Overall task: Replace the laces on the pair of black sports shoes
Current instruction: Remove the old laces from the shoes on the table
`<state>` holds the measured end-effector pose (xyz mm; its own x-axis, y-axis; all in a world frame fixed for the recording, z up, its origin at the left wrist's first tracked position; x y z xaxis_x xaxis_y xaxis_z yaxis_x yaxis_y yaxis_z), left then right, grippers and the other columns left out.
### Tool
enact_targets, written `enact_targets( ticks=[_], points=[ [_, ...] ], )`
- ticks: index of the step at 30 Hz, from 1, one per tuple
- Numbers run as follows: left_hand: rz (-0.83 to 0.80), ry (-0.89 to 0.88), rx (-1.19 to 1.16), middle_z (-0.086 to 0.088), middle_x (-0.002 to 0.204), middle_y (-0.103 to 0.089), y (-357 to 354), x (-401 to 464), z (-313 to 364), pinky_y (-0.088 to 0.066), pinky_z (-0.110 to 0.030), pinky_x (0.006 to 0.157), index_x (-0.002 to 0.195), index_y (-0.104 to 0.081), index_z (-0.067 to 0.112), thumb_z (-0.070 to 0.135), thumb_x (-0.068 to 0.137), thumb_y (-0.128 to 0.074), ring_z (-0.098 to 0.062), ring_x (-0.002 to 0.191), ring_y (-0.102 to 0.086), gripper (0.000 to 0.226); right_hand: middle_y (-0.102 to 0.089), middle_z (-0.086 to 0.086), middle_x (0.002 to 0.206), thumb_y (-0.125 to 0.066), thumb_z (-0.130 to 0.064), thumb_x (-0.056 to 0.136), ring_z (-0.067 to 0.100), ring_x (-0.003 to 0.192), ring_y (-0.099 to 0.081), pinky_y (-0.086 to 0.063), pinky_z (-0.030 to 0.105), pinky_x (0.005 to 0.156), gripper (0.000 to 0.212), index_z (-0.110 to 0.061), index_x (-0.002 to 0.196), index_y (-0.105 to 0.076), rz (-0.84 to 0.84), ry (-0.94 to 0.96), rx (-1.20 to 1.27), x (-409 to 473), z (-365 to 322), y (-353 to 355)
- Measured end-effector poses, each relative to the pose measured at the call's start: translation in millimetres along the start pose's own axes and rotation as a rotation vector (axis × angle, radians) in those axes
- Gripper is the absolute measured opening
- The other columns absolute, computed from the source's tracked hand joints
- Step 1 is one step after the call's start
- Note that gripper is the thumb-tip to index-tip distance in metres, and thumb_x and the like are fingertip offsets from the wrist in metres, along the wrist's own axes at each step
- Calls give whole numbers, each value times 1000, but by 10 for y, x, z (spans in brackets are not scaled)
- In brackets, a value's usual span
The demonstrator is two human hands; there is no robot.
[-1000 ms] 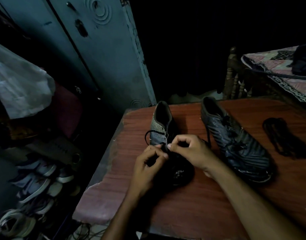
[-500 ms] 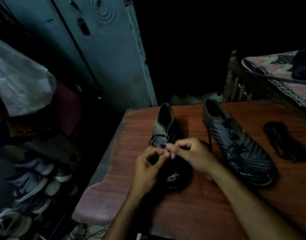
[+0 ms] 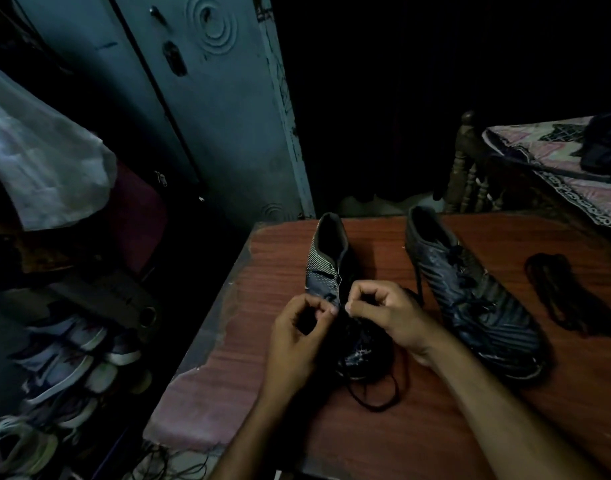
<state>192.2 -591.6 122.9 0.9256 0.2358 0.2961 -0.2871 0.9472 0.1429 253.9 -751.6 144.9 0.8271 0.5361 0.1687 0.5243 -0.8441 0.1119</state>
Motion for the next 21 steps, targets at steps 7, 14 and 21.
enact_targets(
  ticks=[7,14,21],
  points=[
    [87,-23,196,10,99,-61,2,45,-27,-57,-47,87,96,-67,34,14,81,-74,-15,93,-66,26,-37,1,66,-59,-26,74,15,67,-33,-29,31,67,24,-17,62,-40,-102,47,228,2,-28,33],
    [133,1,296,14,101,-59,-8,46,-51,-52,-24,85,98,-67,35,4,81,-80,-3,92,-63,38,-33,5,59,-62,-25,68,23,63,-45,-40,40,73,26,-19,51,-43,199,97,673,19,-38,236],
    [168,18,281,11,106,-52,-7,38,-26,-51,-17,88,104,-68,37,2,81,-81,3,97,-60,44,-34,4,64,-51,-14,67,21,64,-39,-36,38,65,23,-17,51,-34,356,229,771,60,-76,334]
  ],
)
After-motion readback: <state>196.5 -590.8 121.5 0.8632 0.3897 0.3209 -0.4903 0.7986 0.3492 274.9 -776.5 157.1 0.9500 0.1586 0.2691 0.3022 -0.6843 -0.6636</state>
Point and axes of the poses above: each hand's wrist, its own x-axis towards the middle knuckle, its own y-axis out of the back of the hand, z = x × y, the point moved 2 cm from there along x, towards the middle knuckle
